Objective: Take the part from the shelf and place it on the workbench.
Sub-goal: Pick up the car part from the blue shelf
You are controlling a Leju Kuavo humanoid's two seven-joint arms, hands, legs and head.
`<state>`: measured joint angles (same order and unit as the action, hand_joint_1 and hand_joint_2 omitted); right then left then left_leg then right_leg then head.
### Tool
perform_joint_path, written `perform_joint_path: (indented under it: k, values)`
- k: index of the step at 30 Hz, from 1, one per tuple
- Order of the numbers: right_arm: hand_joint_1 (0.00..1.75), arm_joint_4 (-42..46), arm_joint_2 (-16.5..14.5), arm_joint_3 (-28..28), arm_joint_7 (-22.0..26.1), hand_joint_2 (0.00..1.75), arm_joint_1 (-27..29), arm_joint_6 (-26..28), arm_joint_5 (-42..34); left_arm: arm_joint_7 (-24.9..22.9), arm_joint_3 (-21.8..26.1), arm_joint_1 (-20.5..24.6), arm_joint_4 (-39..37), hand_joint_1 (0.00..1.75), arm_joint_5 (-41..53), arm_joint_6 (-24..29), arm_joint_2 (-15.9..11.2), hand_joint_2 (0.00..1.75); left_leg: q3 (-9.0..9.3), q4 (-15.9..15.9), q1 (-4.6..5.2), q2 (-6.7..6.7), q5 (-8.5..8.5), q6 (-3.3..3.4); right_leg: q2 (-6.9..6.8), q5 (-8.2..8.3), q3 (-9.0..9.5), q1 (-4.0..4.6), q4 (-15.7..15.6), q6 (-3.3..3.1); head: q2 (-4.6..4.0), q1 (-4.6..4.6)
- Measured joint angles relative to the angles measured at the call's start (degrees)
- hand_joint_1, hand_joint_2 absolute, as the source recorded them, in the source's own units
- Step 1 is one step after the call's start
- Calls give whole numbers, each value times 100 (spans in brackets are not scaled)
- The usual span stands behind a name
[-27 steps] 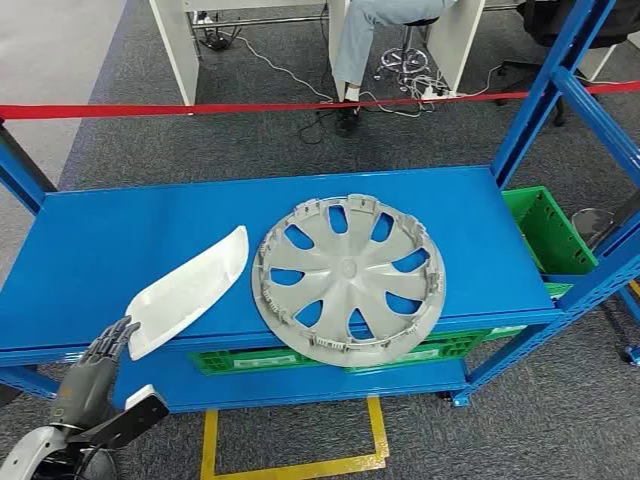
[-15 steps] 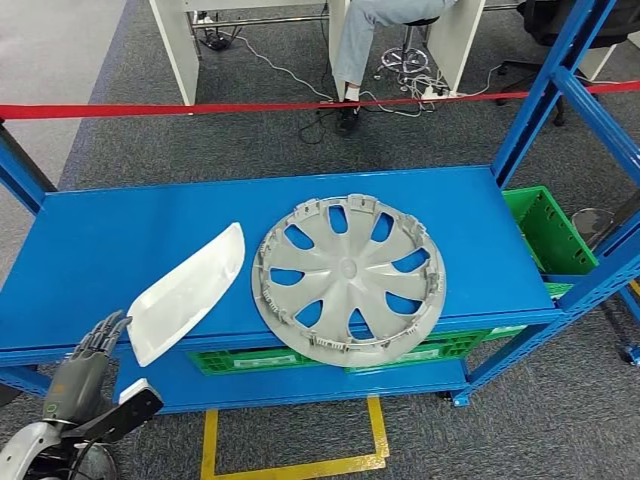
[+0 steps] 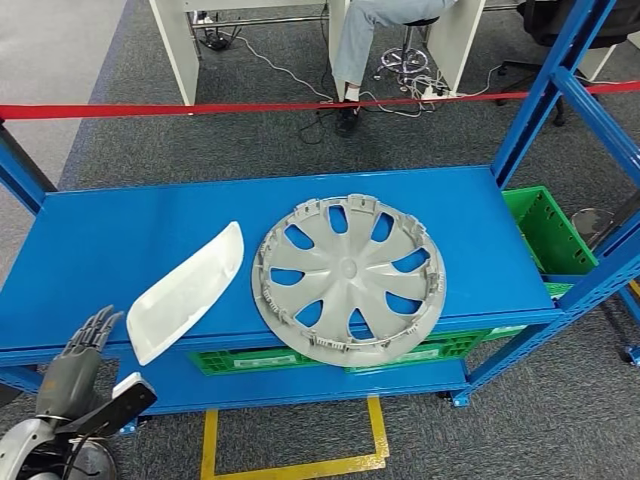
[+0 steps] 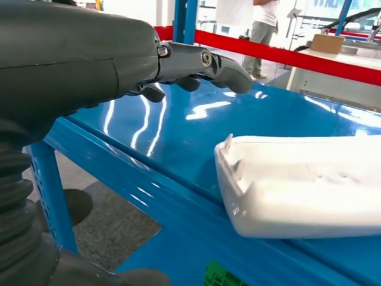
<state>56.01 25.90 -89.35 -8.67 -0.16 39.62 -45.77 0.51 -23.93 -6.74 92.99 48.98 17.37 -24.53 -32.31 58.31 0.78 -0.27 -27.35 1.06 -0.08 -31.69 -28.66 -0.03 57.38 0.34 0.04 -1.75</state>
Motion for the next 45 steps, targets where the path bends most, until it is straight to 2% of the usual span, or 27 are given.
perform_joint_path:
  k: [17,20,21,22,25,26,27,45]
  values:
    - [0,-308,-127,-7,71,175,-76,-226,143,195,-280,414,-267,0,260,-127,149,175,0,1,0,0,0,0,1,1,5,0,0,1,0,0]
    - [0,-350,-148,-8,77,175,-82,-265,182,202,-363,480,-328,9,261,-144,192,175,0,1,0,0,0,0,1,1,16,0,0,1,0,0]
    - [0,-366,-156,-9,79,175,-84,-276,194,203,-388,514,-352,18,262,-149,206,175,0,1,0,0,0,0,0,1,17,0,0,1,0,1]
    - [0,-392,-167,-11,80,175,-89,-290,210,205,-436,549,-387,36,264,-156,222,175,0,1,0,0,0,0,-1,1,15,0,0,1,0,1]
    - [0,-459,-193,-14,80,175,-103,-326,255,208,-591,617,-468,143,271,-174,268,175,0,1,0,1,1,0,5,2,34,0,0,1,0,1]
    - [0,-470,-195,-15,80,175,-102,-332,262,209,-619,625,-479,168,272,-175,278,175,0,1,0,2,1,0,7,3,42,0,0,1,0,1]
    - [0,-483,-197,-17,80,175,-101,-336,266,209,-640,634,-491,175,271,-177,286,175,0,1,0,3,2,0,6,3,47,0,0,1,0,0]
    - [0,-648,-240,-22,79,175,-103,-335,255,223,-744,681,-620,175,181,158,320,175,6,1,0,4,2,0,6,3,59,0,1,1,0,1]
